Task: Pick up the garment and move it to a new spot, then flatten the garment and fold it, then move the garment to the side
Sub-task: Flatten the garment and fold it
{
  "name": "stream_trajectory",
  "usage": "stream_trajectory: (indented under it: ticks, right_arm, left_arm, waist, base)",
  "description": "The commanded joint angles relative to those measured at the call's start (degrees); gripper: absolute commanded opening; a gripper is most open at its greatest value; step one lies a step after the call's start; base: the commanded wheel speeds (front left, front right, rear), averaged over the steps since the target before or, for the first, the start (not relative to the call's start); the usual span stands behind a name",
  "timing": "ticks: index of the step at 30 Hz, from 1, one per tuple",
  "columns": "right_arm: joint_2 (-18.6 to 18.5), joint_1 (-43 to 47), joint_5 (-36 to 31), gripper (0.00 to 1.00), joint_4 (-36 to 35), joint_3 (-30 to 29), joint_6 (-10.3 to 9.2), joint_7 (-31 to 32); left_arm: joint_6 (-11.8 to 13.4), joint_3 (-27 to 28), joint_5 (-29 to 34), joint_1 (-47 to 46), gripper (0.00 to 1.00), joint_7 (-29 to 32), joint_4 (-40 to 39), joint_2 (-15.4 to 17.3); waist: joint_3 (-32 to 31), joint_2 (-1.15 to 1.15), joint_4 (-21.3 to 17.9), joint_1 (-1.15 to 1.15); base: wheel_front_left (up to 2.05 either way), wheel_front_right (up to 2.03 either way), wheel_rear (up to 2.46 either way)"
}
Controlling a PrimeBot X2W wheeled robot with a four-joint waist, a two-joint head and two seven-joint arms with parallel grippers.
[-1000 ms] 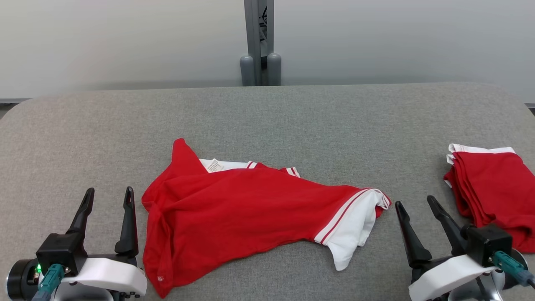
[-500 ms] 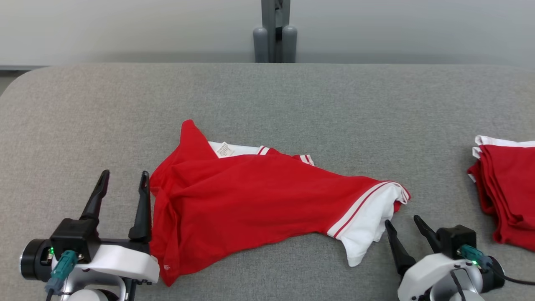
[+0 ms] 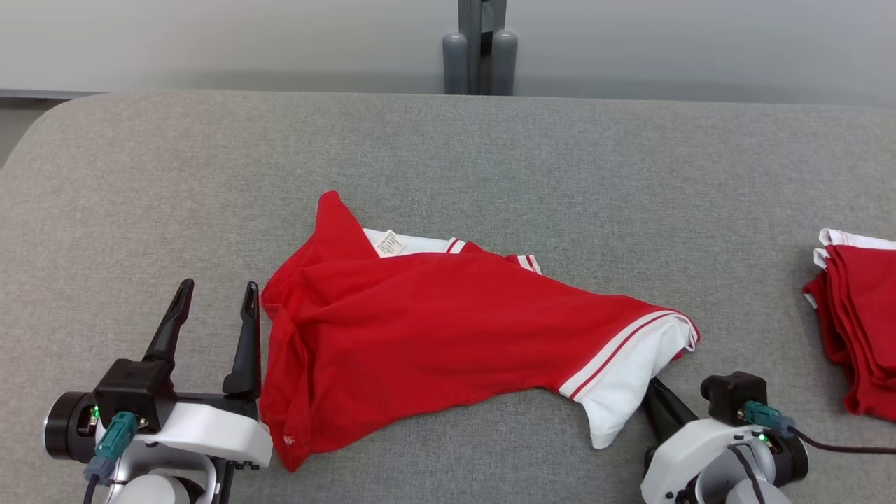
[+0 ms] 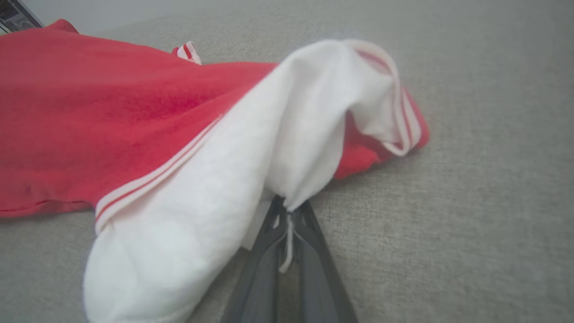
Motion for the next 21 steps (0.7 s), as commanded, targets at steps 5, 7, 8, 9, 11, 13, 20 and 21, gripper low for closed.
stream_trajectory:
  ticks: [5,7,8,9,11,13,20,21]
  right_arm:
    - [-2.3,5.5,1.9,0.00,-6.5,-3.3,-0.08,5.5]
    - [-3.0,7.1,1.8,0.00,-11.1,-4.7,-0.08,8.5]
    - [-3.4,7.9,1.6,0.00,-13.5,-5.5,-0.07,10.0]
    - [-3.7,9.1,1.3,0.00,-15.7,-6.4,-0.01,11.9]
    - [-3.9,10.8,0.8,0.00,-20.2,-8.0,-0.01,14.8]
    - [-3.9,12.7,0.1,0.00,-23.0,-9.1,-0.01,17.9]
    - [-3.1,16.0,1.9,1.00,-28.9,-13.0,-0.01,22.2]
    - [-2.9,16.5,1.7,1.00,-29.8,-14.1,-0.01,22.6]
  left_arm:
    - [0.2,0.3,-0.5,-0.4,1.00,-0.7,0.7,0.3]
    - [0.2,0.2,-0.7,-0.2,1.00,-0.8,0.7,0.3]
    - [0.2,0.2,-0.7,-0.1,1.00,-0.7,0.8,0.4]
    - [0.2,0.1,-0.7,-0.1,1.00,-0.8,0.8,0.4]
    - [0.3,0.1,-0.7,-0.2,1.00,-0.7,0.7,0.5]
    - [0.3,-0.1,-0.7,-0.4,1.00,-0.7,0.6,0.4]
    - [0.5,-0.1,-0.7,-0.6,1.00,-0.3,0.8,0.8]
    - [0.6,0.0,-0.7,-0.3,1.00,-0.2,0.8,0.9]
  waist:
    - [-0.8,0.00,-1.6,0.00]
    - [-1.1,0.00,-2.4,0.00]
    - [-1.2,0.00,-2.6,0.00]
    - [-1.2,0.00,-2.9,0.00]
    - [-1.2,0.00,-3.4,0.00]
    - [-1.1,0.00,-3.7,0.00]
    - [-1.1,0.00,-3.9,0.00]
    - [-1.2,0.00,-4.0,0.00]
  base:
    - [0.00,0.00,0.00]
    - [0.00,0.00,0.00]
    - [0.00,0.00,0.00]
    - [0.00,0.00,0.00]
    - [0.00,0.00,0.00]
    - [0.00,0.00,0.00]
    - [0.00,0.00,0.00]
    - [0.00,0.00,0.00]
